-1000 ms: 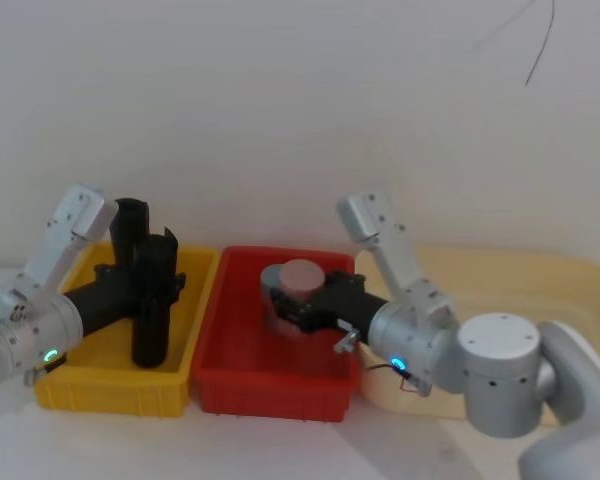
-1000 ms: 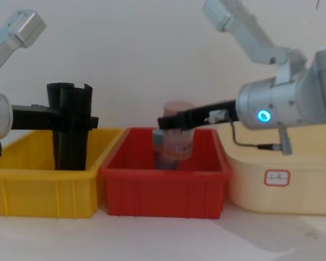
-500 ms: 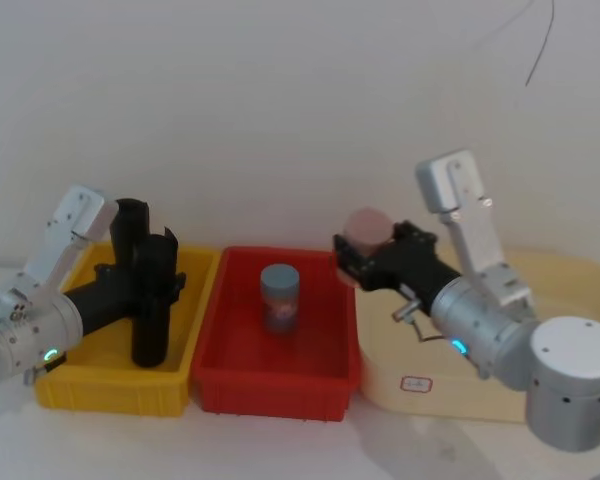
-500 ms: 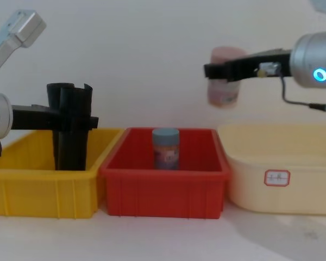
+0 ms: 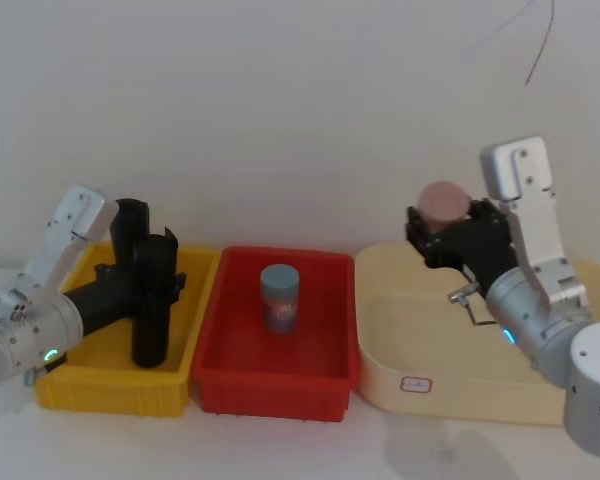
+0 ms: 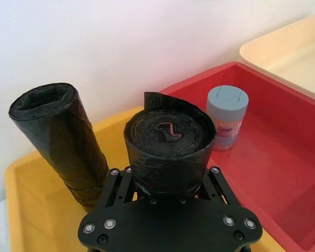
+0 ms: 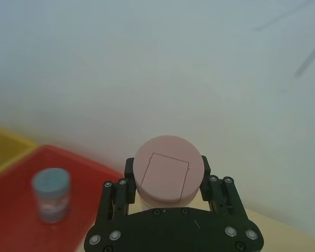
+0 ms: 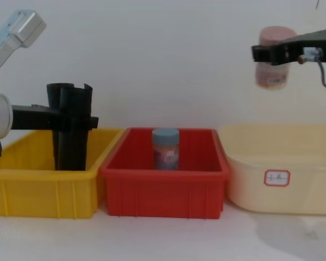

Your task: Pick up the garbage bag with the one hand and transfer it to the other hand.

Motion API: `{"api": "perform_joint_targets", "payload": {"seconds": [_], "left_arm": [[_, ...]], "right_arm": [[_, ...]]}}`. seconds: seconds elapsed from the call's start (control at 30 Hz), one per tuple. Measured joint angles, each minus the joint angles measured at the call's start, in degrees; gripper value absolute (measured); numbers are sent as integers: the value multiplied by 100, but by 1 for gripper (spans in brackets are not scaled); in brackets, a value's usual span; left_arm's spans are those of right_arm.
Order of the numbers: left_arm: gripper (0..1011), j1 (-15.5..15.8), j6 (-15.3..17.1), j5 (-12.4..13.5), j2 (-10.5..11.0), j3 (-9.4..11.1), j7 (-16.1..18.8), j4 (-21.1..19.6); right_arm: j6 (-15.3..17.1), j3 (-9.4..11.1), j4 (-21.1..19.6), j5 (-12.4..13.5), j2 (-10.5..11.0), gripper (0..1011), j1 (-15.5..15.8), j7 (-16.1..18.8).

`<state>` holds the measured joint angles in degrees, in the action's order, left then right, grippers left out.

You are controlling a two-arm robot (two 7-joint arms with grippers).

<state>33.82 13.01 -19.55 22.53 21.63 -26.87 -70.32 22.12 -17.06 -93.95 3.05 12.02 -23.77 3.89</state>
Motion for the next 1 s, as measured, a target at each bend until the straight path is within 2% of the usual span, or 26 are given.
{"api": "perform_joint_targets", "payload": {"seconds": [0.23,0.47,0.57,0.6,0.63,0.67,0.83,0.9,1.0], "left_arm": [[446,0,0,0,0,0,0,0],[446,17,-18,0,2,16,-3,12],[446,39,-58,7,3,36,-9,28],[446,47,-75,10,2,42,-12,34],[446,59,-106,20,2,52,-18,44],[446,68,-128,26,1,56,-24,48],[446,122,-315,62,-11,82,-72,90],[446,155,-430,81,-23,92,-99,115],[446,204,-596,110,-44,105,-134,147]], "right_arm": [[-32,194,290,-164,-52,650,-37,-353],[-63,404,897,-272,-158,651,-236,-684],[-100,499,1222,-304,-198,716,-342,-806],[-114,543,1375,-319,-220,770,-399,-856],[-114,543,1375,-319,-220,770,-399,-856],[-131,576,1503,-331,-236,834,-443,-898],[-165,664,1812,-360,-278,965,-558,-1009],[-176,694,1920,-370,-291,1001,-595,-1047],[-184,718,2008,-376,-304,999,-624,-1078]]}}
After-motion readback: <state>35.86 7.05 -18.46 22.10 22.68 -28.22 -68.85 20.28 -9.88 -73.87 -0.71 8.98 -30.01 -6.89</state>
